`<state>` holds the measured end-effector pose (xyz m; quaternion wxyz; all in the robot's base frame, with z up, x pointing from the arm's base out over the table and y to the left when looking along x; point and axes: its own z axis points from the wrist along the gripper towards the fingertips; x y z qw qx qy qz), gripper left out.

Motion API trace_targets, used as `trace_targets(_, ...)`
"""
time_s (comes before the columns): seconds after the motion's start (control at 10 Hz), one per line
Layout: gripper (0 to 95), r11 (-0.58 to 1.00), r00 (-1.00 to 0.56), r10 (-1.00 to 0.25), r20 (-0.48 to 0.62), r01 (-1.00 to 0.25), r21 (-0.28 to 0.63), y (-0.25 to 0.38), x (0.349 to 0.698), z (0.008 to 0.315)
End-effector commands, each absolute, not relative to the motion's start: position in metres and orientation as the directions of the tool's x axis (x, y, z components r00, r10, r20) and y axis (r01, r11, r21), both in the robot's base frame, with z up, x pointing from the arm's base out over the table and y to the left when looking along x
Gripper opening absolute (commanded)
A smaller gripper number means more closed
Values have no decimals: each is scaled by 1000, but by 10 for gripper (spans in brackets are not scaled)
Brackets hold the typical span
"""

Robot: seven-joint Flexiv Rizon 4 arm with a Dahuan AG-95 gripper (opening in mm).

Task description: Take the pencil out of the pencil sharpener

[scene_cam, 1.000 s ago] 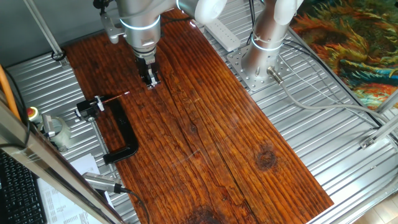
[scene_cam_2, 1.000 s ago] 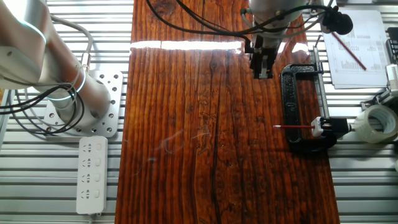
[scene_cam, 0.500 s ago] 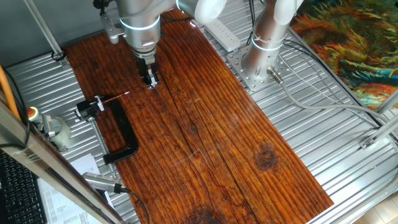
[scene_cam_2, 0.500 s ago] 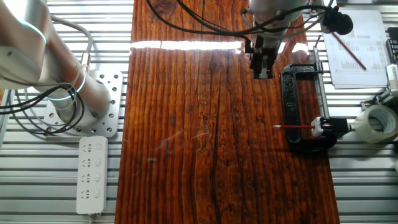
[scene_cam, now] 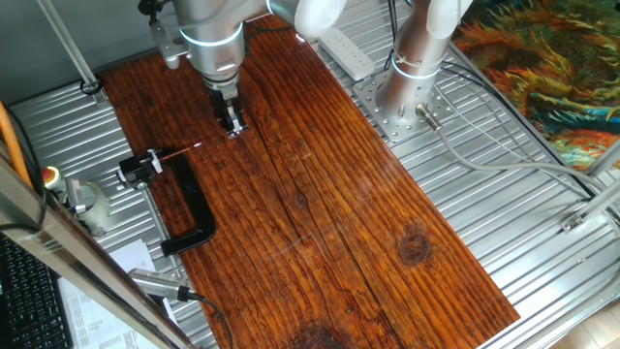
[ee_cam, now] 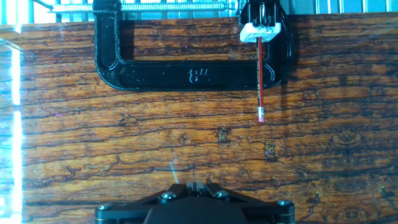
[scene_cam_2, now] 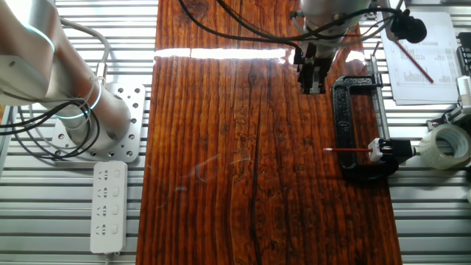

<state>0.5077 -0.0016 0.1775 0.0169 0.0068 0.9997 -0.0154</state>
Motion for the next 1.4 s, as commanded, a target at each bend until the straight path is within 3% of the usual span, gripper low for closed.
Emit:
trace_targets(0.1, 0, 999, -999, 12, -30, 13, -42, -2, 509, 178)
trace_targets(1.4, 0, 999, -1000, 8, -27, 9, -39, -10, 515, 176)
